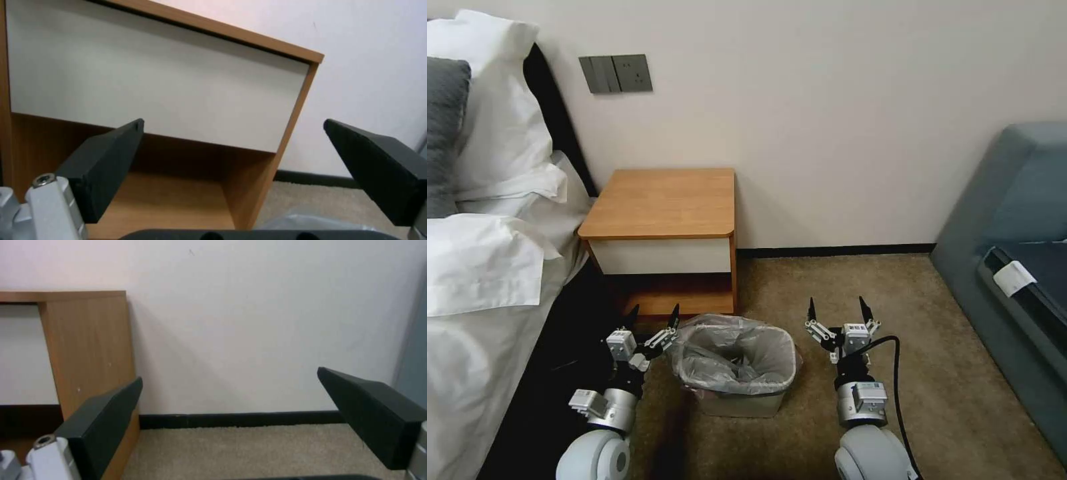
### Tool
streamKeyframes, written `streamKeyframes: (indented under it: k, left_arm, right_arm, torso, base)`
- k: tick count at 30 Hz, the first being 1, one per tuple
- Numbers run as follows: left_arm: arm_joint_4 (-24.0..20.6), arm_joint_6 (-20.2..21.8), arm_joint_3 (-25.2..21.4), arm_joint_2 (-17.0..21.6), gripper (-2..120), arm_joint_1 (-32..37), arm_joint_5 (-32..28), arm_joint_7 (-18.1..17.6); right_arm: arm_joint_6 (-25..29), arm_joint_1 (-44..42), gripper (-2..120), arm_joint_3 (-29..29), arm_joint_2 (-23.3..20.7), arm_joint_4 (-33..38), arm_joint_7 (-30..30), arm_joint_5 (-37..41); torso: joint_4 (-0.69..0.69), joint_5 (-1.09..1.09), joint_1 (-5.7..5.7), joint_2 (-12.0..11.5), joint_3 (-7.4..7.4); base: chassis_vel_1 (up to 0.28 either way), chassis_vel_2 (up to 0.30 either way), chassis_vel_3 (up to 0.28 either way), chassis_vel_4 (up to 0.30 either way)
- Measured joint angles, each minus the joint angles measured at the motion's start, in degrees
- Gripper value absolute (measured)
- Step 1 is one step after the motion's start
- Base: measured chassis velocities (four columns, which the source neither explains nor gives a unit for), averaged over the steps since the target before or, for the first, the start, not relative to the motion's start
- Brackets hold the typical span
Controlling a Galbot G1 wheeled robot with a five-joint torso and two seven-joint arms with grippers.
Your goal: Pick up the garbage bag from the table and place it over the trash can.
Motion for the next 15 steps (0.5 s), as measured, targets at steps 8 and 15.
streamKeyframes:
  k: [8,15]
  left_arm:
    - [0.0,0.04,0.0,0.0,100,0.0,-0.01,0.0]
    - [-0.01,0.07,0.0,0.0,100,0.0,-0.03,0.0]
  right_arm:
    - [-0.05,0.03,100,-0.04,-0.03,0.0,-0.01,0.05]
    - [-0.07,0.06,100,-0.06,-0.05,0.0,-0.01,0.07]
  torso:
    - [0.0,0.0,0.0,0.0,0.0]
    - [0.0,0.0,0.0,0.0,0.0]
  base:
    - [0.0,0.0,0.0,0.0]
    - [0.0,0.0,0.0,0.0]
